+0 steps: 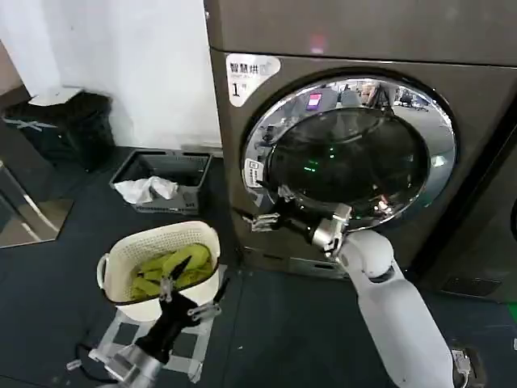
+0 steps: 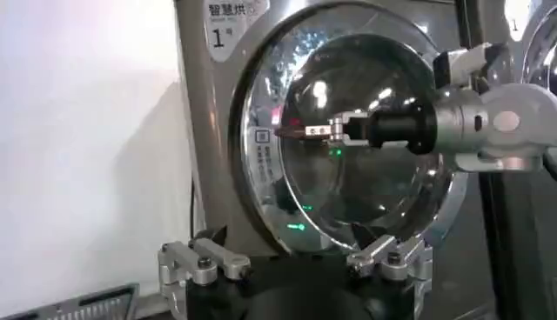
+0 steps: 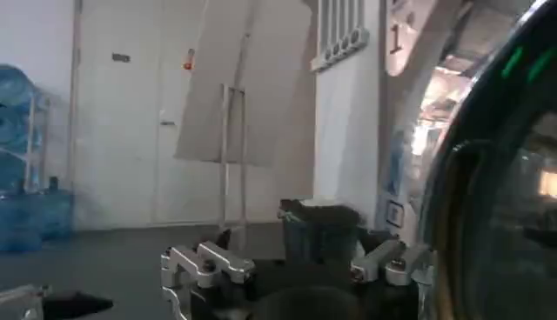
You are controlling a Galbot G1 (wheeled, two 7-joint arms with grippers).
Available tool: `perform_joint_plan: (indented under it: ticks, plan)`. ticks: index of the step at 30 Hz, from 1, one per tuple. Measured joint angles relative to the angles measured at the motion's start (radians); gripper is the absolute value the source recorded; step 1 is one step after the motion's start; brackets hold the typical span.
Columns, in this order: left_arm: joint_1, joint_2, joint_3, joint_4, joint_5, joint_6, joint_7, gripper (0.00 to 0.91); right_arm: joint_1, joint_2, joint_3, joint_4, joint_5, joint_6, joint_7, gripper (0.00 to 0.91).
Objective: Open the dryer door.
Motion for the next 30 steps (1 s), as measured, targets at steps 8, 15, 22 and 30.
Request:
perform_joint_plan:
  ticks: [8,15,22,30]
  plan:
    - [-0.001,0.010,0.002,0.001,-0.004,0.000,0.000,0.907,0.000,-0.002,0.031,-0.028,-0.015,0.010,-0.001,0.907]
    - [-0.002,0.013,0.002,0.001,-0.007,0.000,0.000,0.907,0.009,0.001,0.037,-0.053,-0.026,0.022,-0.001,0.907]
    - [0.001,0.012,0.003,0.000,-0.008,-0.002,0.002,0.907,0.043,0.020,0.021,-0.095,-0.035,0.026,-0.001,0.907]
    - [0.003,0.017,0.002,0.000,-0.008,-0.004,0.005,0.907,0.082,0.047,0.005,-0.141,-0.049,0.034,-0.003,0.907]
